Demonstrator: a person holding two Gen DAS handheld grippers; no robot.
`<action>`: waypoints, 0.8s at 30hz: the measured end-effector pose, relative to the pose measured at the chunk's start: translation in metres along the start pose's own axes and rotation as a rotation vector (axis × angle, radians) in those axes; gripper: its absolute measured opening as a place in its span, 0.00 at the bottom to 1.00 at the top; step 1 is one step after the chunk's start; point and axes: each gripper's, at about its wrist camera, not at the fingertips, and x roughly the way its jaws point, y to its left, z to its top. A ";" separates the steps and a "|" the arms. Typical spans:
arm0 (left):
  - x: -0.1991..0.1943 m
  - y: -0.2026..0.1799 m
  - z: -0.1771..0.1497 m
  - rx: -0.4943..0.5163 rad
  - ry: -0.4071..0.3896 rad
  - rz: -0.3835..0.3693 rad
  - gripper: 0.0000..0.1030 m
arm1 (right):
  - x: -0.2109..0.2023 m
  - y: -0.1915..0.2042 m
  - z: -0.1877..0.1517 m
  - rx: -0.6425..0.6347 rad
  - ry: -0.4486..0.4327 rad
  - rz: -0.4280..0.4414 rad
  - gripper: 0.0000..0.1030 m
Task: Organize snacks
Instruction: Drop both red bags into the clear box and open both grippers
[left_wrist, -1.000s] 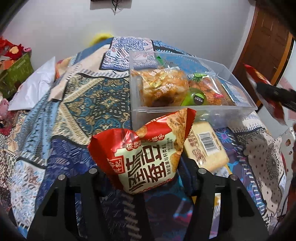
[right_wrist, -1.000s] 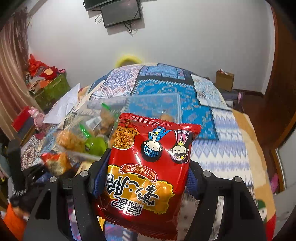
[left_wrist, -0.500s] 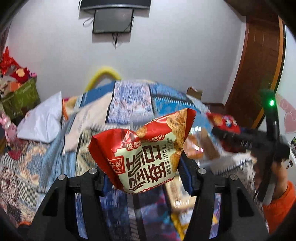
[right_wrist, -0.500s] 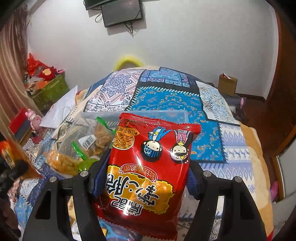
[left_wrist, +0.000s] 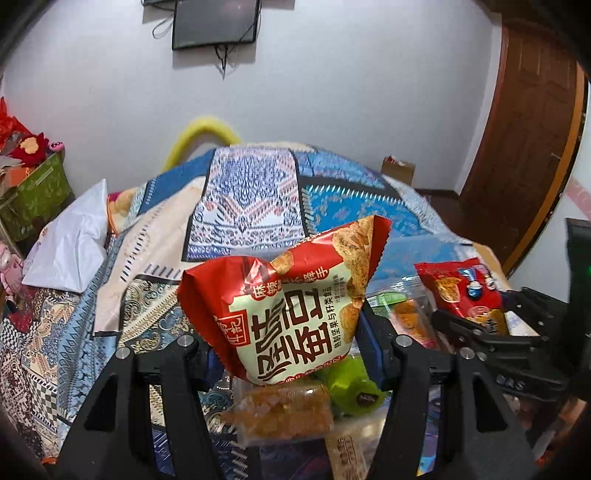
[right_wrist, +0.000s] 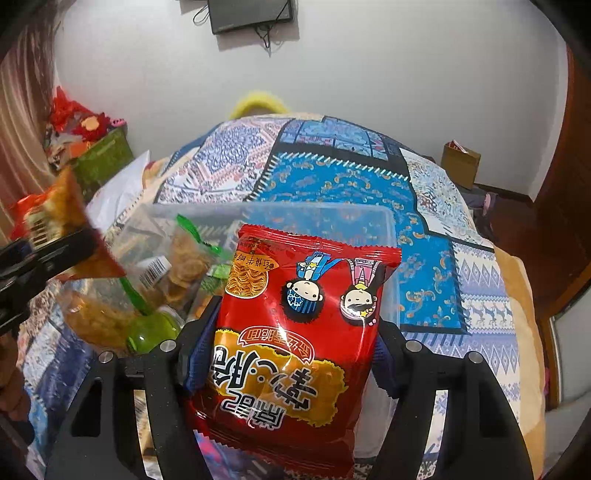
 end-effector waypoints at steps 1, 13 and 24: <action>0.005 -0.001 0.000 0.003 0.011 0.001 0.58 | 0.001 -0.001 0.000 -0.002 0.003 -0.002 0.65; 0.007 0.003 -0.003 -0.024 0.049 0.007 0.66 | -0.007 0.002 -0.002 0.000 0.017 -0.002 0.71; -0.060 0.001 -0.006 -0.001 -0.036 -0.009 0.75 | -0.054 0.018 -0.009 -0.011 -0.048 0.019 0.74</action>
